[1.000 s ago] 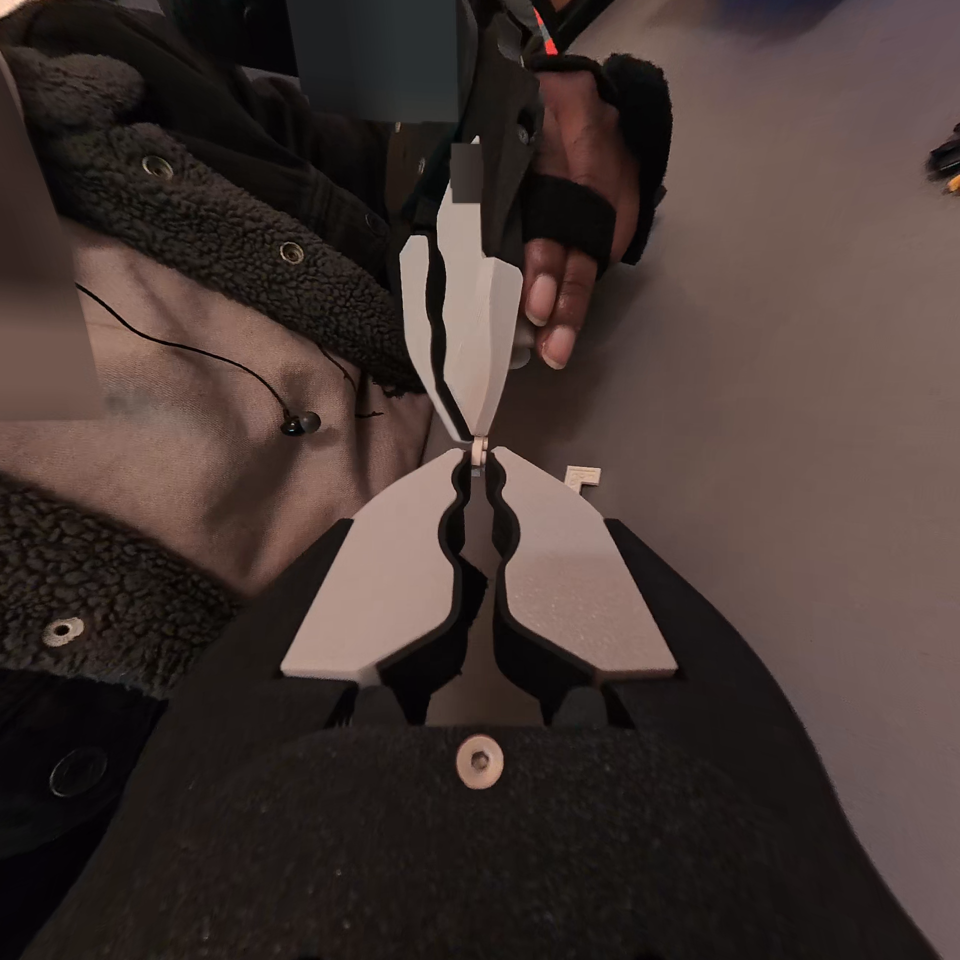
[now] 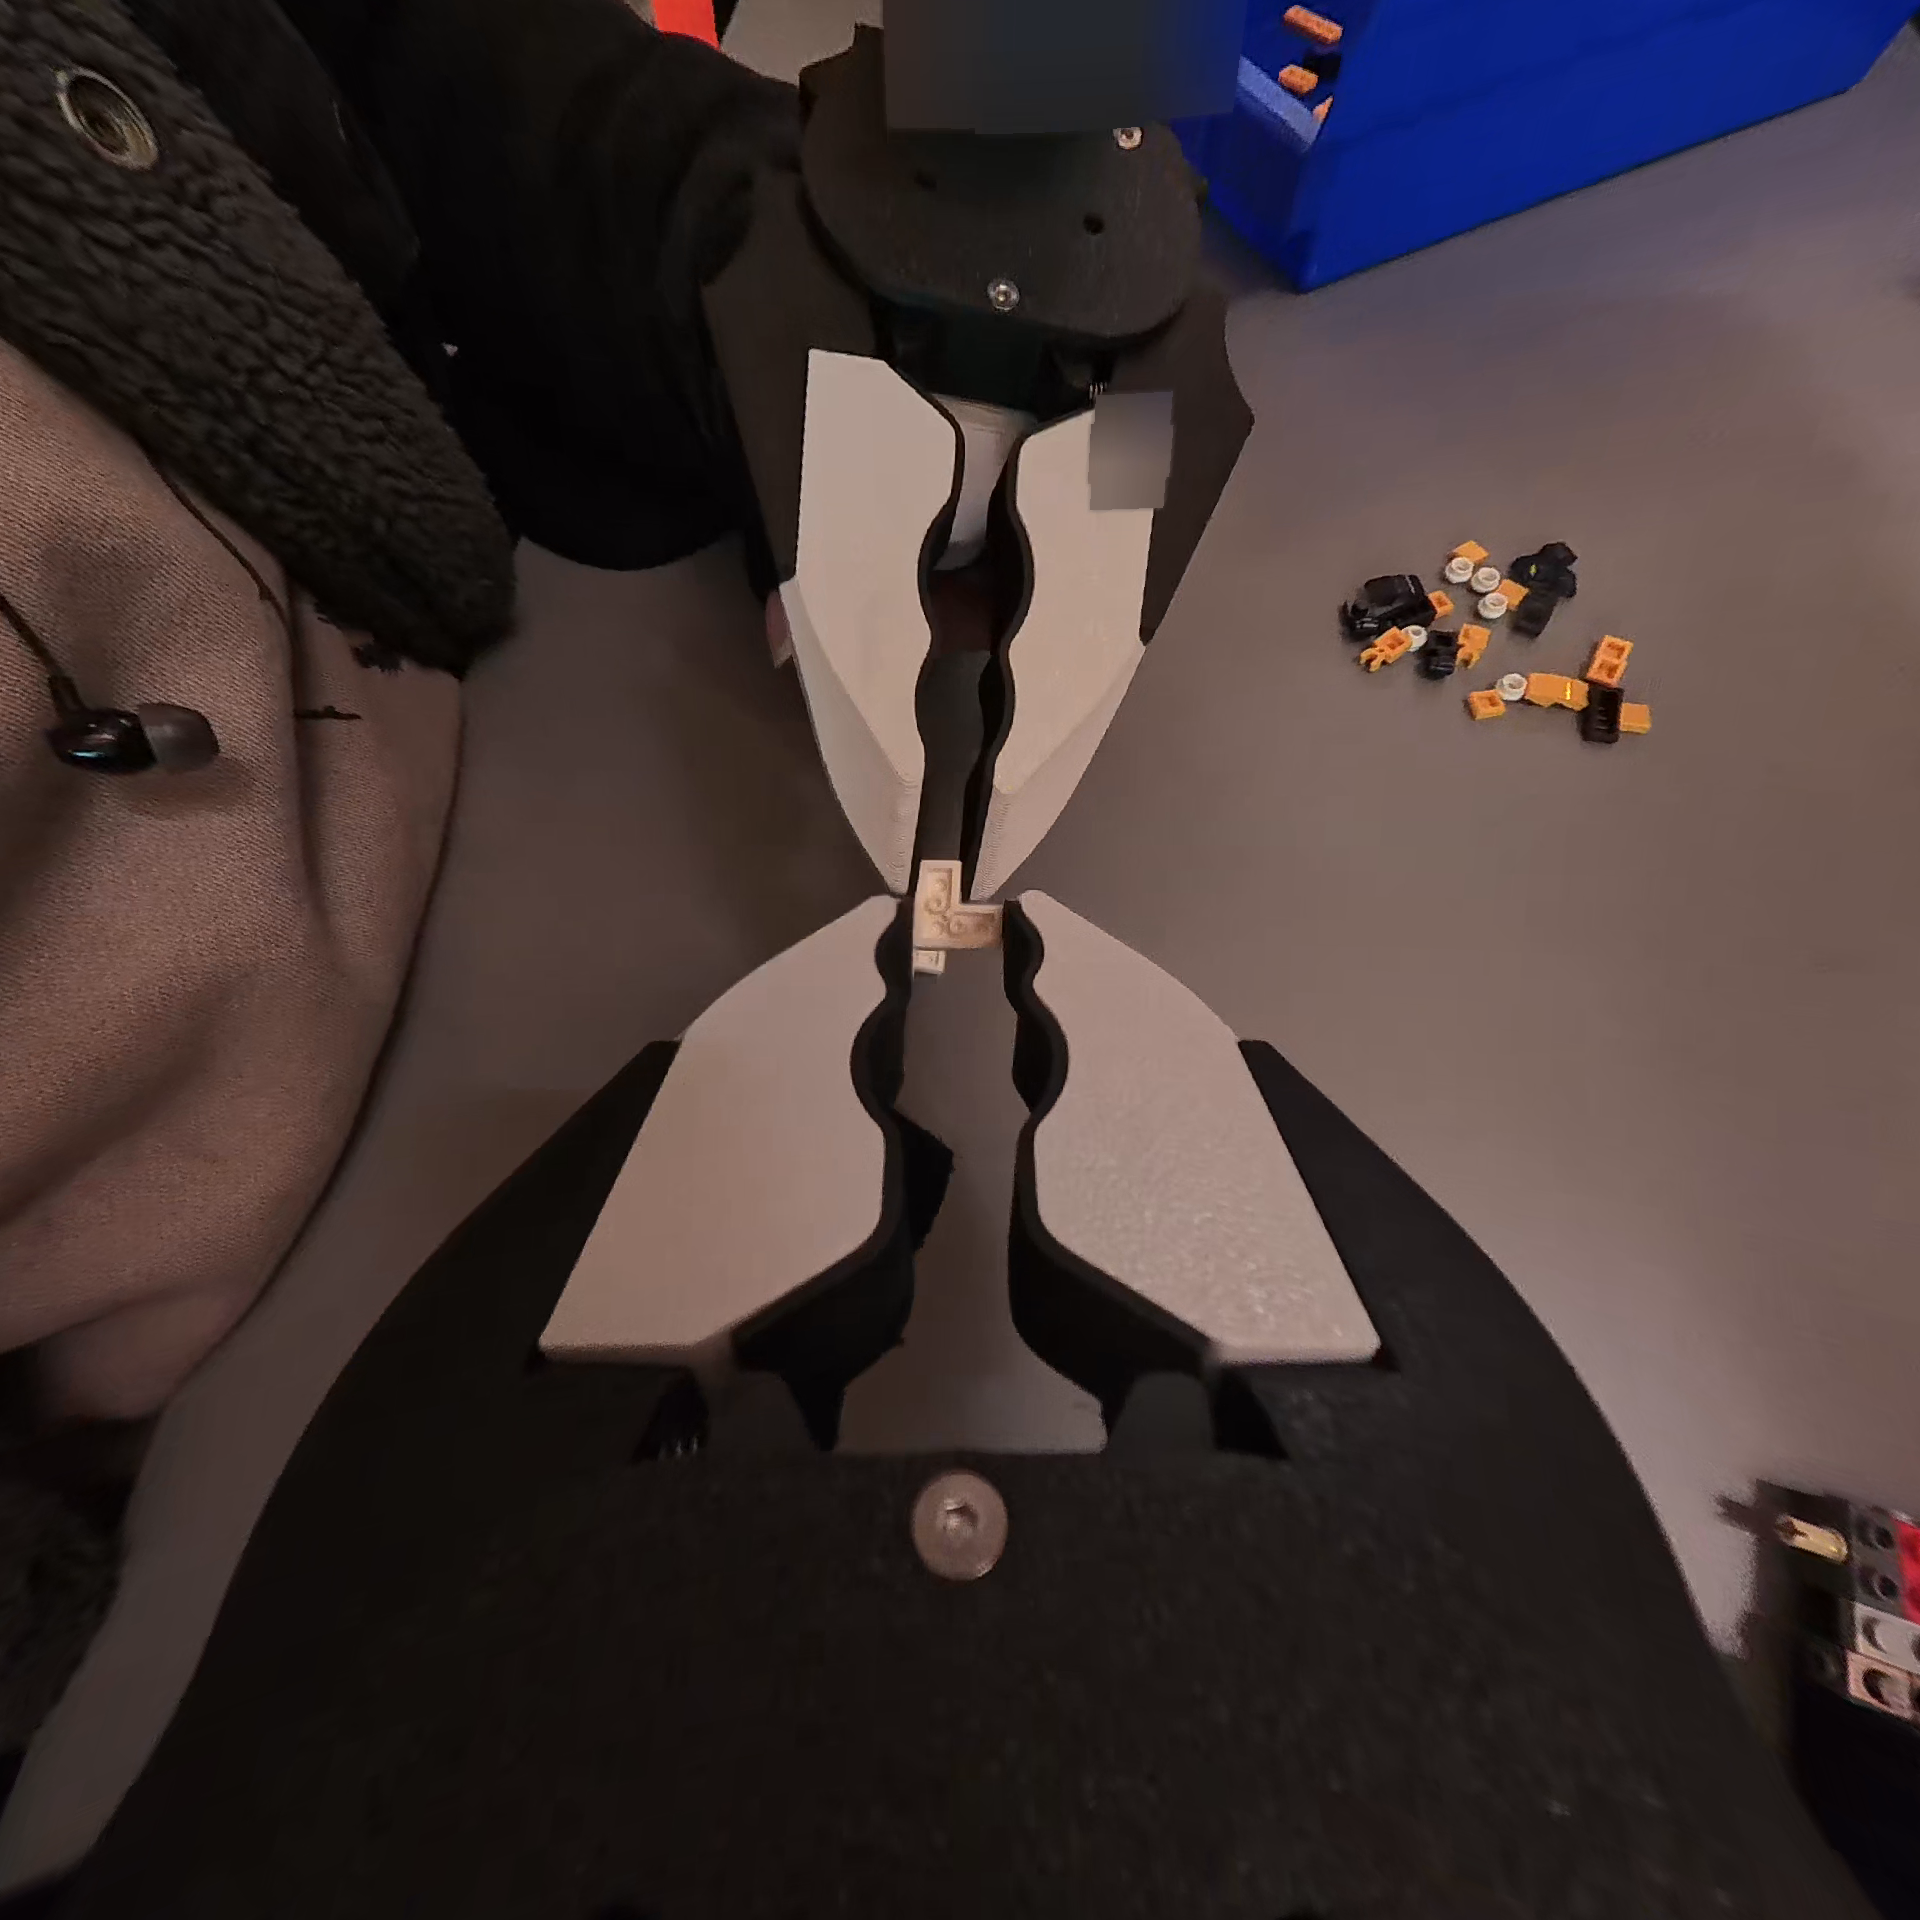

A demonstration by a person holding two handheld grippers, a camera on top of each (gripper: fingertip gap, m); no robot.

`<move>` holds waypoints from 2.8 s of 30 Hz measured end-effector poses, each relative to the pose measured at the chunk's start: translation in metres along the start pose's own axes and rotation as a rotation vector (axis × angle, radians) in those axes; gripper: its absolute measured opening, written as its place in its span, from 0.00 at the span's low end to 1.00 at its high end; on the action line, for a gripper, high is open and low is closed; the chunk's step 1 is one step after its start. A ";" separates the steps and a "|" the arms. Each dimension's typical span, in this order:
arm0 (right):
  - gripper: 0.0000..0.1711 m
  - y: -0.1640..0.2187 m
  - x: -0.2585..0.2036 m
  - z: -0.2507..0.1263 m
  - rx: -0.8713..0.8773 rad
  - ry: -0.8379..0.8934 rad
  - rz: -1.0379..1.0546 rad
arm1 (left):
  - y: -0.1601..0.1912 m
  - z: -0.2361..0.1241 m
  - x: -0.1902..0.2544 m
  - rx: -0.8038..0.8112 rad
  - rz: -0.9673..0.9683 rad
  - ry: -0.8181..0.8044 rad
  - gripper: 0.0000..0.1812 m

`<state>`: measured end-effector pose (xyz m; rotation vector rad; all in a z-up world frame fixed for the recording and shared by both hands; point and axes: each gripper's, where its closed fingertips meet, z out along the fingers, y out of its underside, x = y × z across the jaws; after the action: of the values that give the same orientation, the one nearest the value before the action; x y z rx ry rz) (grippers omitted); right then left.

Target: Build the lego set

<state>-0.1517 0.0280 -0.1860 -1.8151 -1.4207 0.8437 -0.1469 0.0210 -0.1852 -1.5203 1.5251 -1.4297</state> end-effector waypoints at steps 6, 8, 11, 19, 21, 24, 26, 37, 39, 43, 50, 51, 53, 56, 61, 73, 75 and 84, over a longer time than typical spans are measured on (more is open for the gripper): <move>0.09 0.012 -0.009 0.002 -0.052 -0.042 0.080 | 0.009 0.004 0.006 -0.060 0.015 0.039 0.04; 0.09 0.027 -0.010 0.007 -0.117 -0.038 0.098 | 0.022 0.003 0.002 -0.145 0.069 0.014 0.07; 0.09 0.045 -0.015 0.020 -0.200 -0.064 0.139 | 0.047 0.002 -0.003 -0.300 0.150 -0.014 0.11; 0.10 0.061 -0.020 0.037 -0.312 -0.067 0.155 | 0.073 0.008 -0.003 -0.446 0.271 -0.027 0.13; 0.09 0.060 -0.020 0.038 -0.308 -0.068 0.164 | 0.075 0.009 -0.003 -0.459 0.287 -0.034 0.12; 0.10 0.060 -0.019 0.038 -0.309 -0.070 0.177 | 0.078 0.011 -0.003 -0.477 0.320 -0.041 0.11; 0.10 0.061 -0.018 0.039 -0.315 -0.064 0.178 | 0.079 0.012 -0.003 -0.481 0.332 -0.045 0.10; 0.10 0.064 -0.021 0.040 -0.364 -0.039 0.140 | 0.078 0.015 -0.002 -0.484 0.396 -0.070 0.09; 0.10 0.064 -0.021 0.039 -0.371 -0.035 0.133 | 0.078 0.015 -0.002 -0.484 0.407 -0.073 0.09; 0.10 0.066 -0.021 0.039 -0.389 -0.025 0.113 | 0.078 0.015 -0.002 -0.484 0.421 -0.077 0.09; 0.10 0.066 -0.020 0.040 -0.395 -0.015 0.092 | 0.078 0.015 -0.002 -0.485 0.430 -0.080 0.09; 0.10 0.066 -0.020 0.039 -0.395 -0.017 0.092 | 0.078 0.015 -0.002 -0.485 0.432 -0.081 0.09; 0.10 0.065 -0.021 0.039 -0.393 -0.018 0.089 | 0.078 0.015 -0.002 -0.485 0.432 -0.081 0.09; 0.11 0.064 -0.021 0.039 -0.387 -0.019 0.083 | 0.077 0.015 -0.003 -0.485 0.437 -0.085 0.09; 0.14 0.062 -0.020 0.036 -0.370 -0.004 0.039 | 0.077 0.015 -0.002 -0.483 0.426 -0.082 0.09; 0.14 0.054 -0.034 0.038 -0.292 0.080 -0.241 | 0.078 0.016 -0.001 -0.488 0.342 -0.062 0.09; 0.14 0.058 -0.032 0.038 -0.305 0.125 -0.270 | 0.078 0.016 -0.001 -0.489 0.331 -0.058 0.09; 0.06 0.064 -0.021 0.040 -0.329 0.224 -0.357 | 0.078 0.016 -0.002 -0.494 0.280 -0.052 0.09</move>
<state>-0.1539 0.0003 -0.2588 -1.7425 -1.7366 0.2282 -0.1586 0.0025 -0.2615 -1.5121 2.0668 -0.8869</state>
